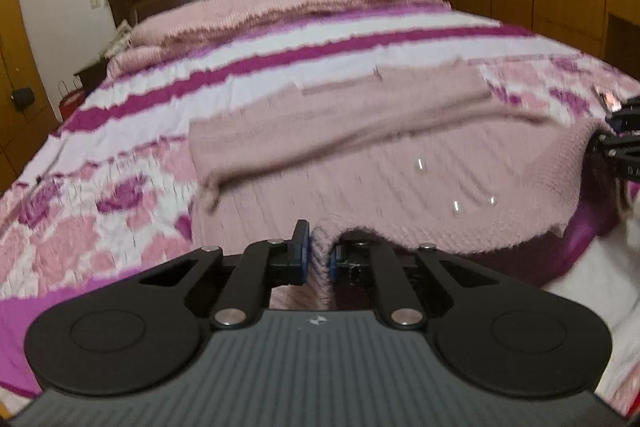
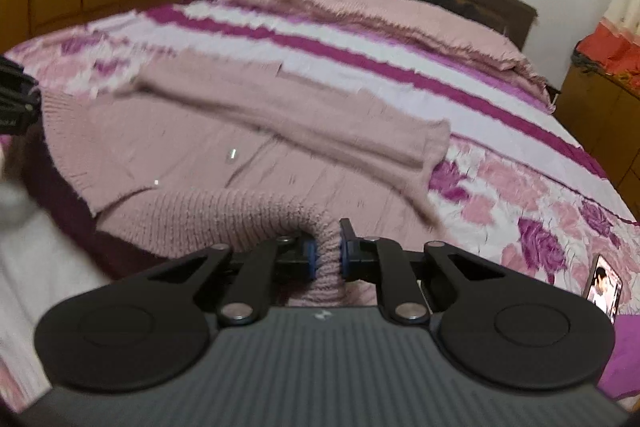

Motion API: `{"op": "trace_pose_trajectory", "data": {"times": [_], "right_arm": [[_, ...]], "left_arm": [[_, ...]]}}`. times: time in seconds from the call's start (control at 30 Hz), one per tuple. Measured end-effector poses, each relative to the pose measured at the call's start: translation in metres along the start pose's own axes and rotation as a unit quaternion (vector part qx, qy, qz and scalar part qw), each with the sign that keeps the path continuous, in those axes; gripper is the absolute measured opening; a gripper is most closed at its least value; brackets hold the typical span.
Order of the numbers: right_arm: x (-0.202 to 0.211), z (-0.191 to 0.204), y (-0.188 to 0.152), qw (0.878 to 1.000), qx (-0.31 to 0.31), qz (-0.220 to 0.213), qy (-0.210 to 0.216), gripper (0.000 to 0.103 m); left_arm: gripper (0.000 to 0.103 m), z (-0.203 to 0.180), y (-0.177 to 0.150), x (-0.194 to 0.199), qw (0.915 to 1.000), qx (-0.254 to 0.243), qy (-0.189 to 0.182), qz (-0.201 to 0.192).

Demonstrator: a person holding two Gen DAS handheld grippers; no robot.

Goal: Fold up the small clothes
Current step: 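Grasp the cardigan hem with the right tool while the left tool grasps the hem too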

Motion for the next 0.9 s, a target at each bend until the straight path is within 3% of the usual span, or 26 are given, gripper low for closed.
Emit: {"op": "trace_pose_trajectory", "data": {"times": [0.43,0.6,0.9], "right_arm": [[-0.048,-0.025,0.09,0.996,-0.048,-0.067,-0.02,0.013],[-0.072,-0.019,0.098,0.998,-0.037,-0.055,-0.019,0.013],[-0.086,-0.021,0.071,0.998,-0.06,-0.009,-0.008,0.013]], "left_arm": [[0.008,0.037,0.097,-0.04,0.9965,0.021,0.032,-0.074],[0.008,0.053,0.107,-0.063,0.9979,0.046,0.017,-0.042],[0.01,0.066,0.057,-0.074,0.9977,0.049,0.017,0.044]]}}
Point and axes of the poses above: each gripper's, at about its wrist camera, not at the fingertips, and x roughly against the way its jaws point, z to its left, y to its top, the point moved 6 cm from there along -x, roughly the way its jaws point, and after that the axes turned 4 degrees about -y, right-handed, at the moved point
